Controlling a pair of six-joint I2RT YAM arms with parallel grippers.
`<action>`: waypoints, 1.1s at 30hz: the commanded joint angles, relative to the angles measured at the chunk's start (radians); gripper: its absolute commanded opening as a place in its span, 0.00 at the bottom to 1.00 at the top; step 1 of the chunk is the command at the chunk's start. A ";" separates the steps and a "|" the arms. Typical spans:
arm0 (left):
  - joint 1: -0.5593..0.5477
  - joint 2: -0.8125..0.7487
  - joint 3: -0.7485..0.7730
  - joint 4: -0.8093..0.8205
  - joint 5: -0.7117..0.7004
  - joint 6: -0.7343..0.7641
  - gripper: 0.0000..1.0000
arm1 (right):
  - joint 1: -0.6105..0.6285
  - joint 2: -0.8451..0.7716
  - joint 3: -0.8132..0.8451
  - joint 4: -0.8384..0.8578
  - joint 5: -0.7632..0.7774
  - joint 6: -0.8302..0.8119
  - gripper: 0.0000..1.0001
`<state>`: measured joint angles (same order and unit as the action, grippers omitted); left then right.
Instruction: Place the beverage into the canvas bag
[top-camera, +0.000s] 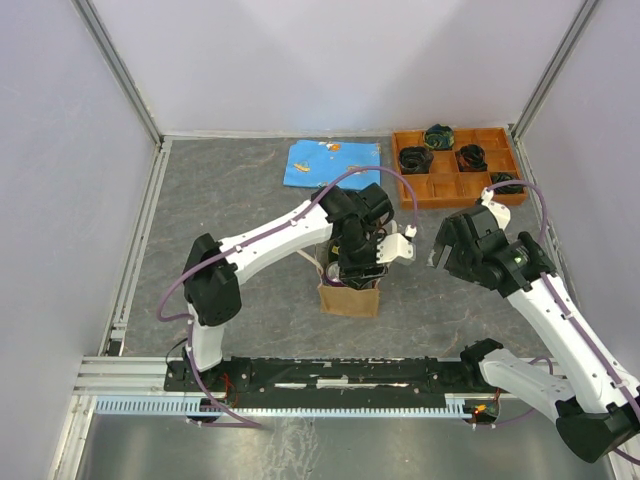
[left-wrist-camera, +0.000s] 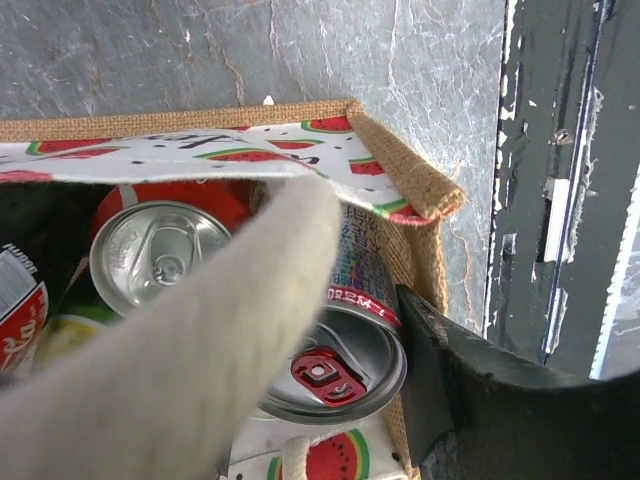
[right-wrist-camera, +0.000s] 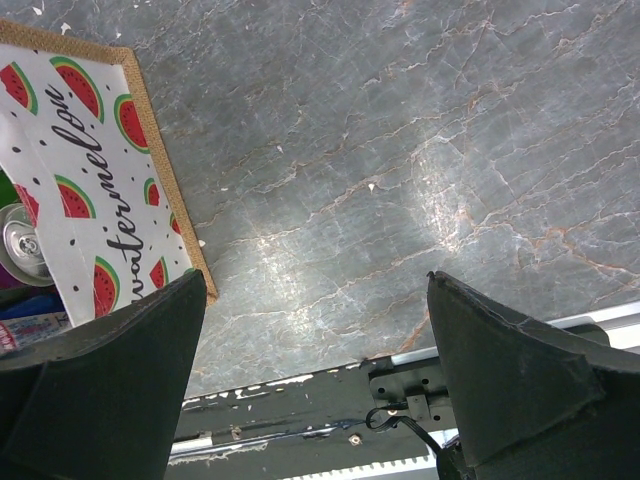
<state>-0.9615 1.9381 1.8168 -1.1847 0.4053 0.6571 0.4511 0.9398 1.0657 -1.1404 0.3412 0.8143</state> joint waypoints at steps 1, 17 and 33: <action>-0.033 -0.071 -0.034 0.043 0.006 -0.099 0.03 | -0.003 -0.005 0.037 0.013 0.018 -0.008 0.99; -0.085 -0.100 -0.158 0.128 -0.112 -0.229 0.03 | -0.005 -0.039 0.023 0.005 0.016 0.003 0.99; -0.118 -0.112 -0.057 0.114 -0.039 -0.271 0.77 | -0.005 -0.080 0.006 -0.007 0.008 0.030 0.99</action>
<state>-1.0424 1.8862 1.6730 -1.0355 0.2447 0.4477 0.4496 0.8757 1.0653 -1.1419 0.3408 0.8268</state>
